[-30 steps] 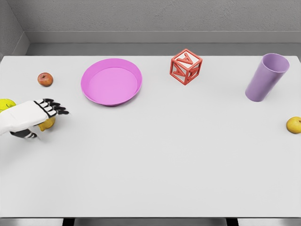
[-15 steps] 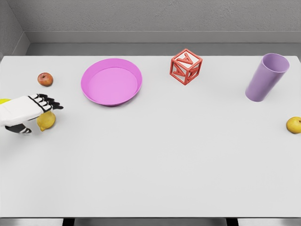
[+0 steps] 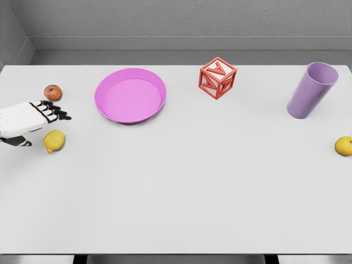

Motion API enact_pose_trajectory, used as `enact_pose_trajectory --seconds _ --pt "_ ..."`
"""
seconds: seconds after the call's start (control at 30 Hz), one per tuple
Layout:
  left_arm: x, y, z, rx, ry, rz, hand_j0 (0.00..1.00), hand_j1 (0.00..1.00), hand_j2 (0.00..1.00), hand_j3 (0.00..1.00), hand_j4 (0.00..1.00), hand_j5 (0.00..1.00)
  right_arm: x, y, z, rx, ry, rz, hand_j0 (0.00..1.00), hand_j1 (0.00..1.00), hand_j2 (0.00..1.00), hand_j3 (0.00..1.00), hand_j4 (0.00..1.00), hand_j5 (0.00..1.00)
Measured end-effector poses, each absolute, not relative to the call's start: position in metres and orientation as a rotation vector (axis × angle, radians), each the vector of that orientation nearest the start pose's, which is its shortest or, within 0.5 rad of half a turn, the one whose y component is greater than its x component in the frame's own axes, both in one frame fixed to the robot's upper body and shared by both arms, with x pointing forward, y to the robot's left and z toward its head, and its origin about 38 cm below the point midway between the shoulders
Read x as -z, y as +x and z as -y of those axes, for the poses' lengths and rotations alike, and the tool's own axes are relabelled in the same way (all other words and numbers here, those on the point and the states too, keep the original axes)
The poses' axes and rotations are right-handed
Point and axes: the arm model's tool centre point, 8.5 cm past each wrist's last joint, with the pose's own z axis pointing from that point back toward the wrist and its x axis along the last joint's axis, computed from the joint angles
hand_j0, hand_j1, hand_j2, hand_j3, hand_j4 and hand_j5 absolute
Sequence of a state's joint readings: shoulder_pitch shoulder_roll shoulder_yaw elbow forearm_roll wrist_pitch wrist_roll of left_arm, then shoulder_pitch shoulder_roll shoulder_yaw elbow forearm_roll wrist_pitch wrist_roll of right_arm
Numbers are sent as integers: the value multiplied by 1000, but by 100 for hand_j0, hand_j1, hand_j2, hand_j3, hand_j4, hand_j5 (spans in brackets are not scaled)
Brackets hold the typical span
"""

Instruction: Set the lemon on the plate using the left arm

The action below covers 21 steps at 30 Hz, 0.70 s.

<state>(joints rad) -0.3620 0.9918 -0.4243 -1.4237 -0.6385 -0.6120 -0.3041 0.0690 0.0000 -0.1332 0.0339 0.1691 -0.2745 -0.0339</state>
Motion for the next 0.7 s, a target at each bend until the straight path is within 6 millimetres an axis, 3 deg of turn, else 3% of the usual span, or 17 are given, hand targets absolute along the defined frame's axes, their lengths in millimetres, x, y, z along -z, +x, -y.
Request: enact_pose_trajectory --seconds 0.13,0.43,0.7 --pt "-175 392 -406 2087 644 1170 100 100 100 100 100 100 258 -27 272 -39 -110 171 100 100 100 100 100 100" --pt "-187 398 -403 2106 669 1177 100 100 100 100 100 100 258 -27 272 -39 -110 171 100 100 100 100 100 100" --pt "-177 398 -395 2139 630 1164 100 100 100 100 100 100 258 -27 272 -39 -110 171 100 100 100 100 100 100"
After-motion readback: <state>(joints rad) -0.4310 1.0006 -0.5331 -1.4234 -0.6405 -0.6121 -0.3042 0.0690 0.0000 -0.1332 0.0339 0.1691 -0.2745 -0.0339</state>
